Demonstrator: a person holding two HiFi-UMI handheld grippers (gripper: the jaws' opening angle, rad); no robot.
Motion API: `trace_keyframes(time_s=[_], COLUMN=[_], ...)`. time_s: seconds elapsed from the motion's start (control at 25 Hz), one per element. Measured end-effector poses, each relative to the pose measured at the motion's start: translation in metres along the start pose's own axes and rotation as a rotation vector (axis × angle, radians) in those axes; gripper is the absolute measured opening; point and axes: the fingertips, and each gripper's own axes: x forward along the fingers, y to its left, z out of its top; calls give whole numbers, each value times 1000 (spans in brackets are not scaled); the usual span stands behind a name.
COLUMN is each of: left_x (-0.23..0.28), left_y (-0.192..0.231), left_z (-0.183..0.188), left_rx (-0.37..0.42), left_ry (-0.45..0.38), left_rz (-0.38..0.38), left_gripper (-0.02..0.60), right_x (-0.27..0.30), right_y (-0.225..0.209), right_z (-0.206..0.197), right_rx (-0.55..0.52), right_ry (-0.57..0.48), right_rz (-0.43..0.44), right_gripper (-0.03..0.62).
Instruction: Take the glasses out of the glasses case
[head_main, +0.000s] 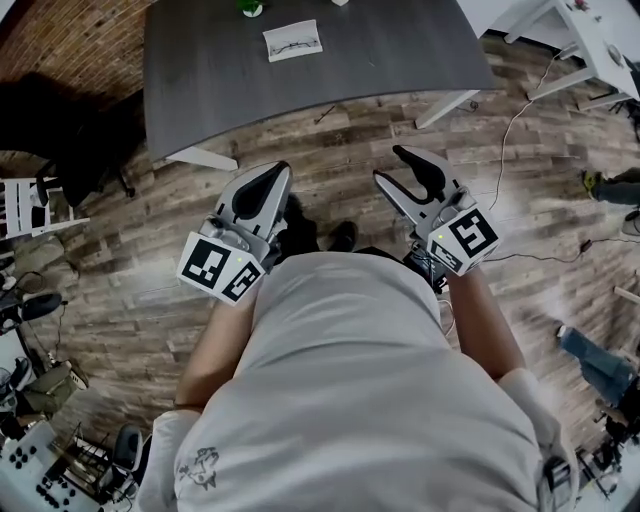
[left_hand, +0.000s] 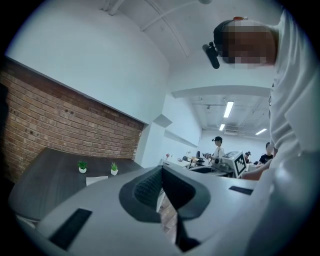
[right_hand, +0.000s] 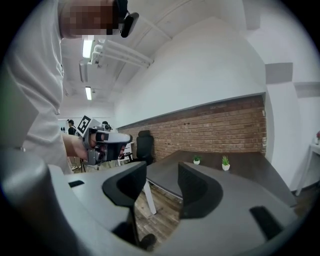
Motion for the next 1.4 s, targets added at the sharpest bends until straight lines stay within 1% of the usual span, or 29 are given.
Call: trace_keyframes(time_s=[0.32,0.44,0.76,0.92,1.08,1.4], left_x=[31,39,51,55,54,47], left_y=[16,31,96,132,166,209], left_z=[7,13,34,52,68,75], left_rx=[0,3,0,0,6,-8], left_ry=[5,-2,-19,-22,-31,-24], left_rz=[-48,-57,-77,-98,-118,-116], left_gripper=[11,11,11,11,11,11], right_x=[10,24,84,121,157,202], right_y=[-25,-33,-51,-58,-60,-65], right_z=[-2,-1,16,24,32,40], right_rx=[18,18,6,-23,-19,-18], right_ry=[15,21,24,48,57,72], right_rz=[-39,-49,-77,-102,-117,-115], right_gripper=[204,205,204,204,204,202])
